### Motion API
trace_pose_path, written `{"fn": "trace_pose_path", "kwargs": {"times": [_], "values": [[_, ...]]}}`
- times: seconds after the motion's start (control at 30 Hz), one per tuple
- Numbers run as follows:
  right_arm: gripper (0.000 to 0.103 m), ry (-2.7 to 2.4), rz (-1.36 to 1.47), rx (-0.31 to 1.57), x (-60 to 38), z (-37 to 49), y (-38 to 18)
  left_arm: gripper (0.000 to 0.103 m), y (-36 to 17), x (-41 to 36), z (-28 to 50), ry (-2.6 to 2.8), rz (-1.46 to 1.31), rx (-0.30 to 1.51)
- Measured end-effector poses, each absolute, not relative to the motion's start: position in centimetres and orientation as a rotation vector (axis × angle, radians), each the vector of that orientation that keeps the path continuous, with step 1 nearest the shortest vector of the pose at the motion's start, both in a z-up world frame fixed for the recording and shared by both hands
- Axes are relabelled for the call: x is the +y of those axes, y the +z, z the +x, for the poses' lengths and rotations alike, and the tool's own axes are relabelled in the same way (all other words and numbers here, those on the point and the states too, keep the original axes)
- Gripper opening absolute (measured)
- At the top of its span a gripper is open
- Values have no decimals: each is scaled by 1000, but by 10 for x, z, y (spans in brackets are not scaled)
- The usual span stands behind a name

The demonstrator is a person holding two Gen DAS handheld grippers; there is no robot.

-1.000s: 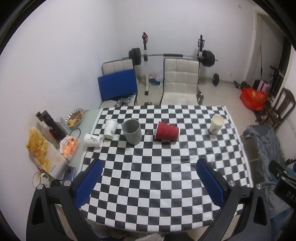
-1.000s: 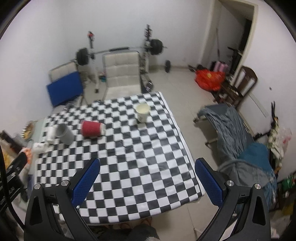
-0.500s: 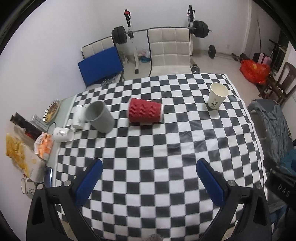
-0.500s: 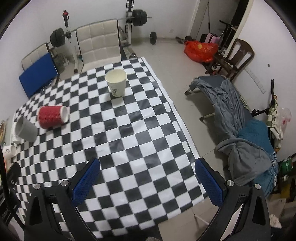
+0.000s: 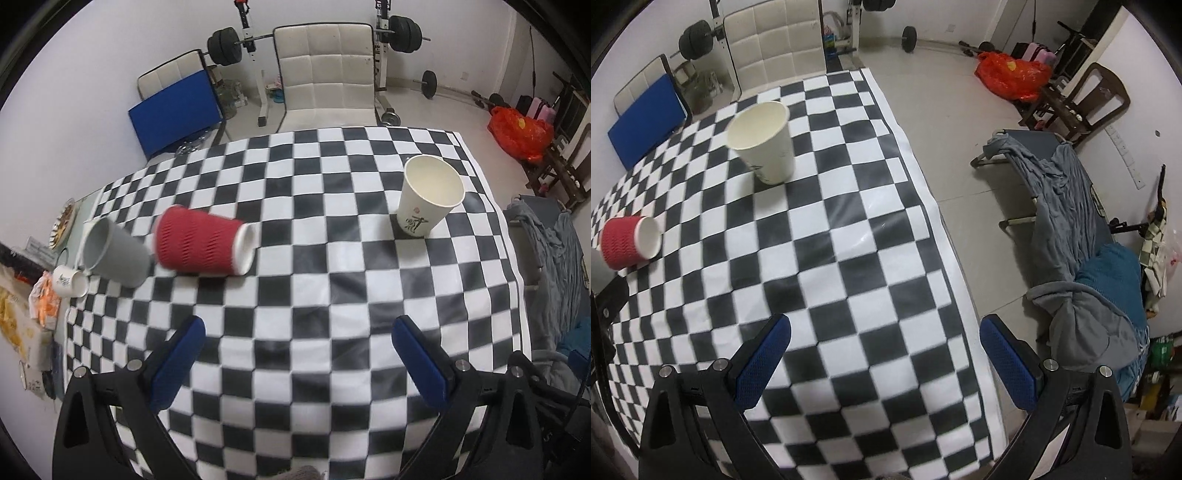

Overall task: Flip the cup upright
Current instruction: 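Move the left gripper toward the white paper cup with black characters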

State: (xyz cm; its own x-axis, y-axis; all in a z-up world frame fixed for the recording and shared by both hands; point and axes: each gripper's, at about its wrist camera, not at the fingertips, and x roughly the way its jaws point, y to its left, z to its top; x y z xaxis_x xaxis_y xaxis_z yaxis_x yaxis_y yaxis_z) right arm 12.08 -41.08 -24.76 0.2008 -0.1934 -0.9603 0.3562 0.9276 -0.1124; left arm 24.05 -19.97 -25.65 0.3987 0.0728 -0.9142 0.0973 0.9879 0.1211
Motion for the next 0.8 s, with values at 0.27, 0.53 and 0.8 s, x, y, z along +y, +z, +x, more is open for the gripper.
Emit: {"fn": "trace_pose_path", "kwargs": {"times": [0.27, 0.53, 0.8], "values": [[103, -366, 139, 1336, -442, 171, -288, 103, -297, -230, 283, -58, 164, 1163], [103, -362, 116, 1353, -466, 214, -318, 103, -317, -248, 307, -140, 151, 1124], [103, -396, 122, 1365, -490, 231, -335, 103, -333, -273, 319, -256, 187, 1024]]}}
